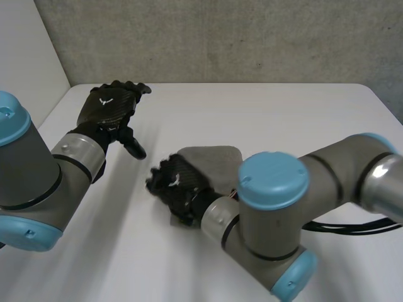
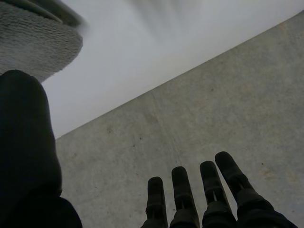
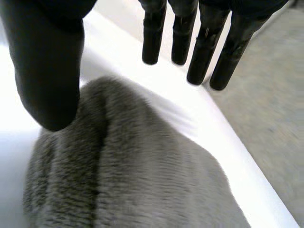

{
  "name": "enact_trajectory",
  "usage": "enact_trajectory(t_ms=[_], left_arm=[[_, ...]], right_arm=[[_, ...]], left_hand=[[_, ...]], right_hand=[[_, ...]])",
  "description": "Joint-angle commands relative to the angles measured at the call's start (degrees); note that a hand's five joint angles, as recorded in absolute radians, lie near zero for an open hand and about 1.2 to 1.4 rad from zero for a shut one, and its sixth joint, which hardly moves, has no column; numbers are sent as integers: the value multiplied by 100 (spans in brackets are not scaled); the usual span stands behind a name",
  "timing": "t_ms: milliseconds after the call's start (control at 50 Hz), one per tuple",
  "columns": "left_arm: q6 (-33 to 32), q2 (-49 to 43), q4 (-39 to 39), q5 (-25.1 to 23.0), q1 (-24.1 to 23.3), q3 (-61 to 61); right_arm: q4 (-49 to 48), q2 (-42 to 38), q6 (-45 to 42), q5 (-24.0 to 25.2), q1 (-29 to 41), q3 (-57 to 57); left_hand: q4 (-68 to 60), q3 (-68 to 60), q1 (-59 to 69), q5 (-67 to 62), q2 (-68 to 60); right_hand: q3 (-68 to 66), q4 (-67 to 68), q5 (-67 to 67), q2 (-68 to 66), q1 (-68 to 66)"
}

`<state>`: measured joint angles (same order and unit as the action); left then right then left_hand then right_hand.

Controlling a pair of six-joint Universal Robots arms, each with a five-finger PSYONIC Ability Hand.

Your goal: Fold the towel.

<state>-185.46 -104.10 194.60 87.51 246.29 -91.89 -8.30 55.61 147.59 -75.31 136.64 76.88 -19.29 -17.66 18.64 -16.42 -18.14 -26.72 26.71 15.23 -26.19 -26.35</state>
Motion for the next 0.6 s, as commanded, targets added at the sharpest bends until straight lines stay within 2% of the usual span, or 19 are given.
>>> enact_trajectory(t_ms=[20,140,180,260,320,440,520,600], left_arm=[[97,-102,377,214,-108,57],[519,-506,606,293,-389,277],[677,-830,588,276,-547,452],[704,-1192,518,249,-750,637],[678,-1823,325,258,-1021,926],[642,-2430,-61,275,-1092,1085],[634,-2563,-212,275,-1101,1086],[625,-2607,-343,275,-1092,1024]], right_arm=[[-14,1066,1465,-10,-735,671],[39,1329,2089,-54,-1351,943],[152,1312,2264,-63,-1613,969],[223,1285,2388,-63,-1729,934],[232,1006,2485,8,-1816,882],[250,303,2599,-10,-1825,697],[267,-181,2608,-10,-1790,566],[285,-288,2599,-10,-1764,495]], left_hand=[[571,408,-506,1284,456],[537,374,-472,1251,423],[520,357,-455,1234,406],[520,357,-455,1234,406],[520,357,-455,1234,406],[503,340,-438,1217,389],[503,340,-438,1217,389],[487,324,-422,1200,372]], right_hand=[[755,-754,-606,703,718],[940,-939,-791,888,903],[1391,-1391,-1242,1339,1354],[1672,-1671,-1523,1619,1635],[1672,-1671,-1523,1619,1635],[1672,-1671,-1523,1619,1635],[1672,-1671,-1523,1619,1635],[1672,-1671,-1523,1619,1635]])
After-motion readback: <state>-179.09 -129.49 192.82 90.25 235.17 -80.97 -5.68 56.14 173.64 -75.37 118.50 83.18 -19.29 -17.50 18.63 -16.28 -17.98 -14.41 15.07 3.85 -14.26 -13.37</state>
